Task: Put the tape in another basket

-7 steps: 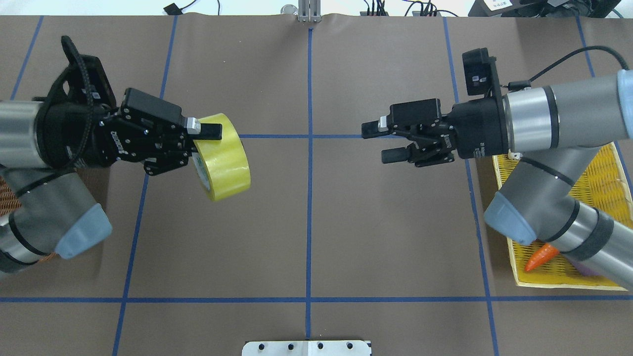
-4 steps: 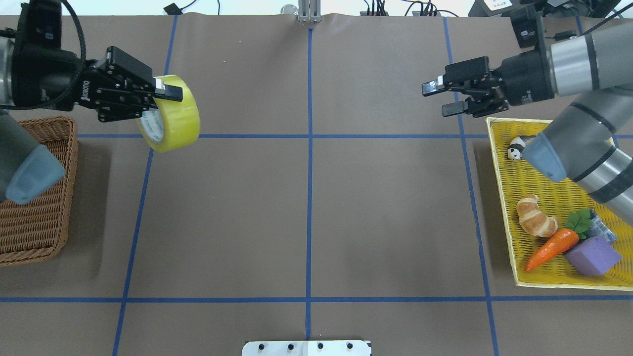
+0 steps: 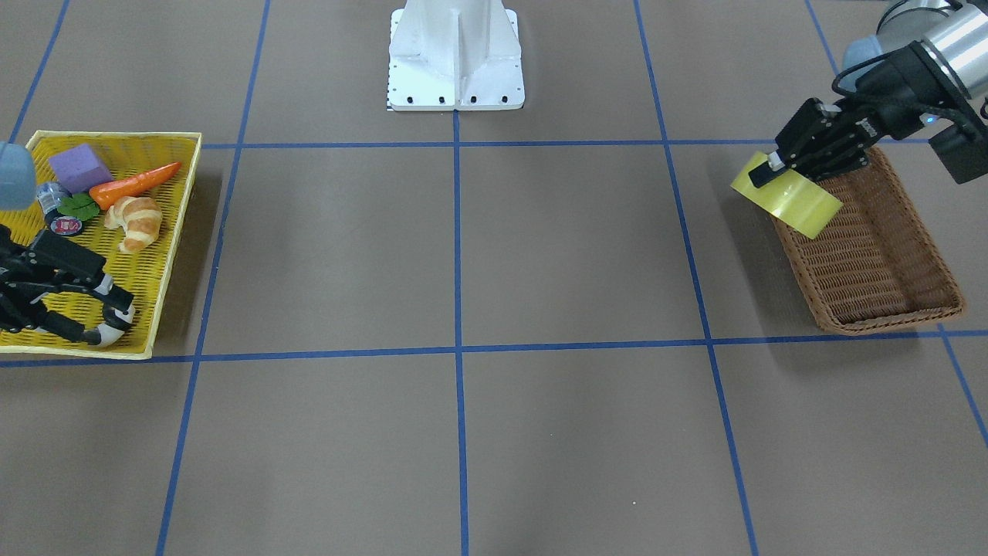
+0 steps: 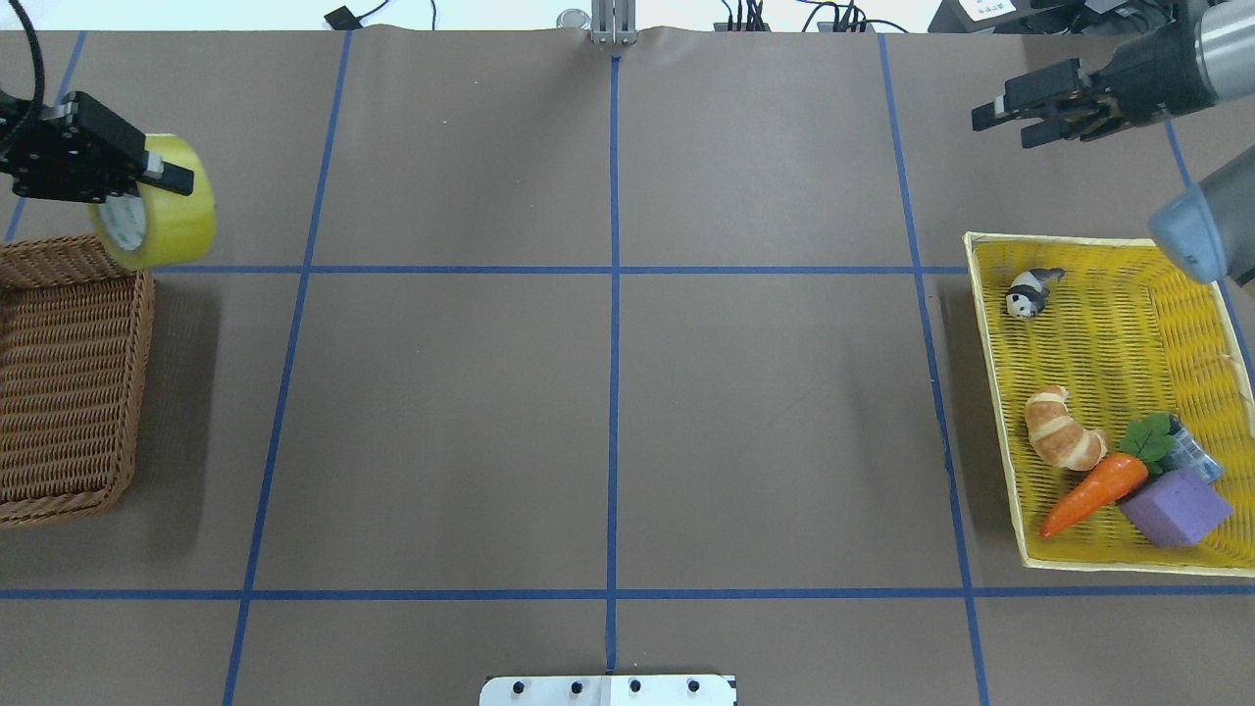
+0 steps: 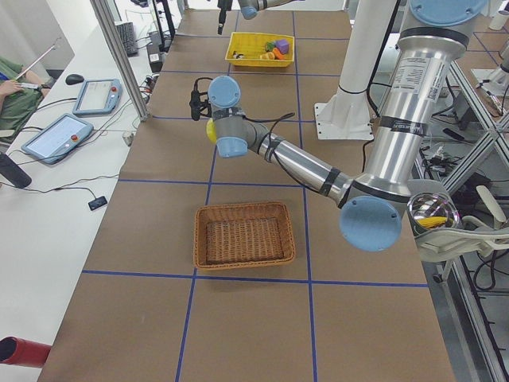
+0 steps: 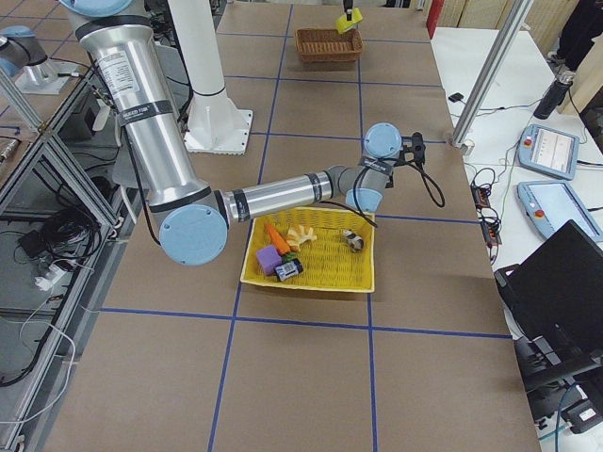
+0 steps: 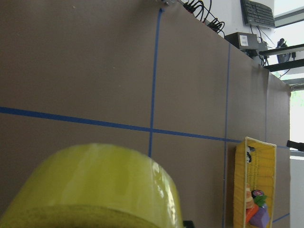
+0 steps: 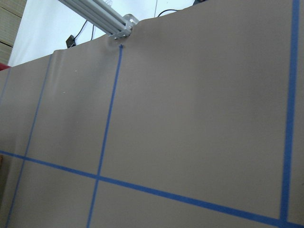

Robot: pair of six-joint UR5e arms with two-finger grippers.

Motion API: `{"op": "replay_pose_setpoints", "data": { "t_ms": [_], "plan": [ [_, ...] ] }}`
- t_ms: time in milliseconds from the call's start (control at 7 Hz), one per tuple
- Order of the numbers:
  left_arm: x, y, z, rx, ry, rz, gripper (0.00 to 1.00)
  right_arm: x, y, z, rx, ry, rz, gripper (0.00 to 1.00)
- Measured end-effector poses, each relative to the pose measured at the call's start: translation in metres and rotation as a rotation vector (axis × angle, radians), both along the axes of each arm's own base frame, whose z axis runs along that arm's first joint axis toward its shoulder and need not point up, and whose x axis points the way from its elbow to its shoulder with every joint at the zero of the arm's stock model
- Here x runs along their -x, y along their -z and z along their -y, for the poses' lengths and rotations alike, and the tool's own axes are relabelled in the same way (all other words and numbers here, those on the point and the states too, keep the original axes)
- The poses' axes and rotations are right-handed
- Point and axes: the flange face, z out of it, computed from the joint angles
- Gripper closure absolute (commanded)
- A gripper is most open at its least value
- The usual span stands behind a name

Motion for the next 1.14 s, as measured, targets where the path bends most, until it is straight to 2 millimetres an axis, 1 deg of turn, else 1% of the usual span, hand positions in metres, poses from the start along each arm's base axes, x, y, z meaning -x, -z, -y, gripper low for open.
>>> {"op": "replay_pose_setpoints", "data": {
  "t_ms": [143,286,429,571,714,857,1000,1143],
  "plan": [
    [0.012,-0.033,-0.006,-0.033,0.002,0.042,1.00,-0.022,-0.012,0.013,-0.037,-0.027,-0.087,0.00],
    [0.025,-0.058,-0.011,-0.067,0.009,0.084,1.00,-0.039,-0.025,0.025,-0.085,-0.050,-0.191,0.00],
    [0.038,-0.074,-0.012,-0.100,0.015,0.123,1.00,-0.052,-0.039,0.033,-0.127,-0.048,-0.296,0.00],
    [0.050,-0.087,-0.008,-0.132,0.019,0.172,1.00,-0.069,-0.053,0.039,-0.155,-0.014,-0.398,0.00],
    [0.057,-0.100,-0.003,-0.164,0.020,0.237,1.00,-0.084,-0.066,0.042,-0.165,0.035,-0.475,0.00],
    [0.061,-0.121,-0.002,-0.198,0.002,0.319,1.00,-0.094,-0.076,0.042,-0.158,0.094,-0.534,0.00],
    [0.064,-0.146,-0.006,-0.215,-0.041,0.394,1.00,-0.101,-0.084,0.039,-0.137,0.161,-0.592,0.00],
    [0.060,-0.167,-0.012,-0.197,-0.104,0.445,1.00,-0.104,-0.085,0.033,-0.079,0.239,-0.646,0.00]
  ]
}}
